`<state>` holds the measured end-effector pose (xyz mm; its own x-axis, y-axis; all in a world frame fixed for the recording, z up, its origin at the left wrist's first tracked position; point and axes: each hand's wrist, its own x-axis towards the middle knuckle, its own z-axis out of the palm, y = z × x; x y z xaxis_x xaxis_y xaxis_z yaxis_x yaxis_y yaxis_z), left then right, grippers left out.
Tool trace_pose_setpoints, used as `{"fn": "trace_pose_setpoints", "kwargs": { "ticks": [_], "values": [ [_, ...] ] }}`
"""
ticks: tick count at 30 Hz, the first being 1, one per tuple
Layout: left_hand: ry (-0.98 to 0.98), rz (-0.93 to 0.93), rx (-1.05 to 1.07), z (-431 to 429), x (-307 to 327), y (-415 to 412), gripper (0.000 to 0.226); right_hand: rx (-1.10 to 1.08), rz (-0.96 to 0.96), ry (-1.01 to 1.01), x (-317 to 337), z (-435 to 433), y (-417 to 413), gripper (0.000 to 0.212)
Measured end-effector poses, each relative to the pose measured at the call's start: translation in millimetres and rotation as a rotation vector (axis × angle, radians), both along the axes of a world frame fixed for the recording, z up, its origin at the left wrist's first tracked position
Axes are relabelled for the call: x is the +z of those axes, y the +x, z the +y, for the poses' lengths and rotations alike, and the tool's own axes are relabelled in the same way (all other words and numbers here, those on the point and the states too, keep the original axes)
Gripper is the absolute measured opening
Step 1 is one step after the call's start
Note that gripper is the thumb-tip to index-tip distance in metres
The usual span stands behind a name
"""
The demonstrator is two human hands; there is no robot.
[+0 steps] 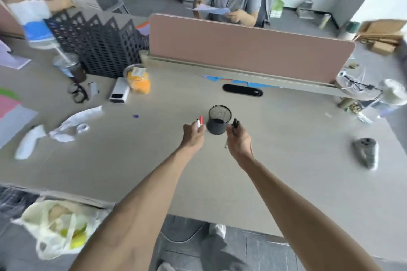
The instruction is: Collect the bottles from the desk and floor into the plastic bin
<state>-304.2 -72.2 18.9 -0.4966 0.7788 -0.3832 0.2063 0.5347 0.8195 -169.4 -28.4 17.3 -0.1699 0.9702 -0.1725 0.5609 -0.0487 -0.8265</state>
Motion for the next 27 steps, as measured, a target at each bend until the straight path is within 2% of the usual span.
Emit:
{"fn": "trace_pose_setpoints", "kwargs": {
  "ticks": [4, 11, 17, 19, 22, 27],
  "values": [
    [0.062, 0.061, -0.001, 56.5, 9.2, 5.4, 0.024, -0.028, 0.043, 0.014, 1.3, 67.2, 2.3, 0.035],
    [0.089, 0.129, 0.093, 114.3, -12.2, 2.0, 0.019, 0.05, -0.037, 0.055, -17.3, 135.6, -7.3, 0.029],
    [0.009, 0.159, 0.054, 128.2, -33.5, -12.2, 0.017, 0.186, -0.071, -0.048, -44.3, 152.3, -12.1, 0.012],
    [-0.034, 0.196, -0.033, 129.5, -39.1, -15.8, 0.019, 0.214, -0.105, -0.08, -49.6, 151.6, -13.8, 0.016],
    [-0.077, 0.213, -0.174, 130.3, -43.9, -18.9, 0.027, 0.203, -0.149, -0.105, -45.3, 144.7, -15.2, 0.037],
    [0.004, 0.152, -0.098, 125.3, -40.1, -26.3, 0.024, 0.066, -0.14, -0.055, -38.2, 129.5, -10.3, 0.026]
  ]
}}
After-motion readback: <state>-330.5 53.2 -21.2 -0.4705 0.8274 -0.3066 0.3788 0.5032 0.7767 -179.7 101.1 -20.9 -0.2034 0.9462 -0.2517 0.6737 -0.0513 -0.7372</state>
